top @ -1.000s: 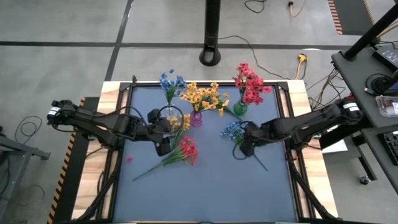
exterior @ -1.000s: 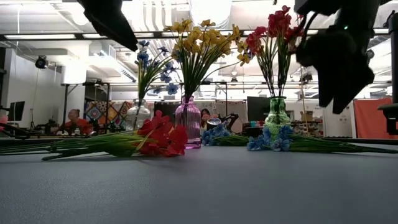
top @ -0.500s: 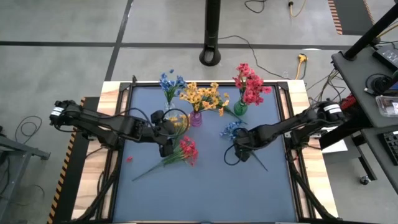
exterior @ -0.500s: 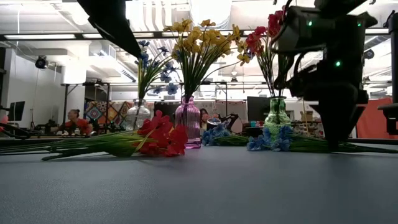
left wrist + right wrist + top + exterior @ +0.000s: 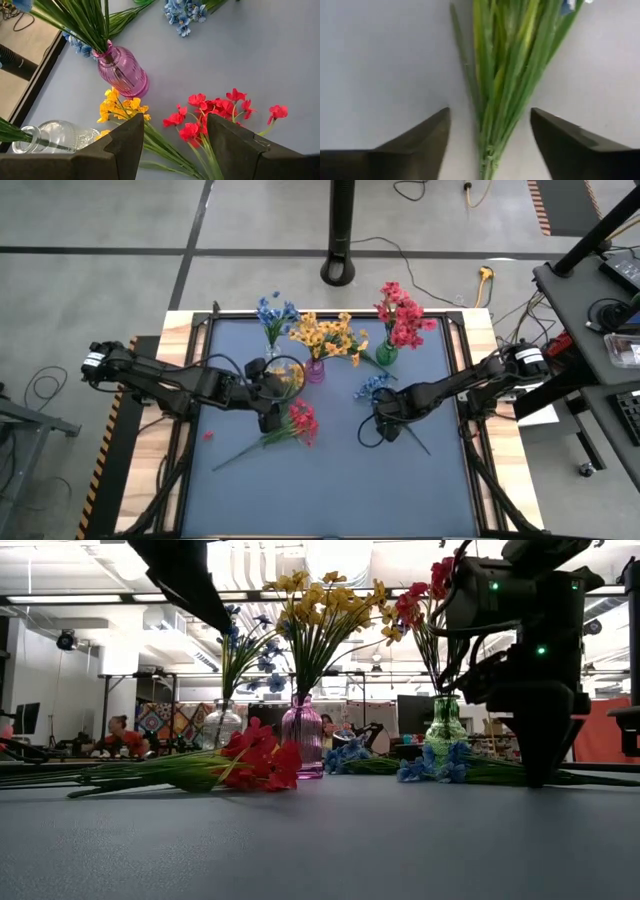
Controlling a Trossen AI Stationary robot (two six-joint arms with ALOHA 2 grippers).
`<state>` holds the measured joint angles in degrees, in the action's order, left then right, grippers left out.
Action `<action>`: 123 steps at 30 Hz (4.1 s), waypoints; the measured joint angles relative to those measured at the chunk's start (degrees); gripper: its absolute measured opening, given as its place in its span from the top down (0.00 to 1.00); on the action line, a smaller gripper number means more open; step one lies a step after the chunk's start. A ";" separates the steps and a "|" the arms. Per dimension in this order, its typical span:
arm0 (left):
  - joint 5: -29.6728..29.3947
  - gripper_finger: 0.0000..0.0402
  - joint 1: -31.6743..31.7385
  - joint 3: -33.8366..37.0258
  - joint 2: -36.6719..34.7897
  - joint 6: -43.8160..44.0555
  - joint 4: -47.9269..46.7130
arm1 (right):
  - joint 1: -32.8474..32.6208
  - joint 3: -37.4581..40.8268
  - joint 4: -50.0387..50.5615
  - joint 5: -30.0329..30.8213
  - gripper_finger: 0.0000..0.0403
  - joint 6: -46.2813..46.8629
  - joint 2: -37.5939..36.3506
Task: Sort flowers into vase by color
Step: Put the bottom blue flowers into the transparent vase
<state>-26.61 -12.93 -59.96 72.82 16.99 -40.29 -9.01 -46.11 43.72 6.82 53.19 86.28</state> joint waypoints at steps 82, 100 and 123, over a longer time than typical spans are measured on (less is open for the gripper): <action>6.13 0.33 -7.06 7.10 9.75 -31.89 68.81 | -11.57 -3.30 -82.60 13.85 0.96 -68.67 -2.98; 1.97 0.92 -7.15 7.10 9.97 -33.11 68.06 | -11.50 -3.65 -81.31 14.55 0.72 -67.37 -2.69; -29.65 0.91 -5.05 1.57 -13.49 -25.02 33.07 | -11.57 -4.13 -62.84 21.82 0.38 -64.70 -18.55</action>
<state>-56.26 -17.98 -58.39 59.33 -8.02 -7.22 -20.58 -50.24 -19.12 28.64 -11.51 67.72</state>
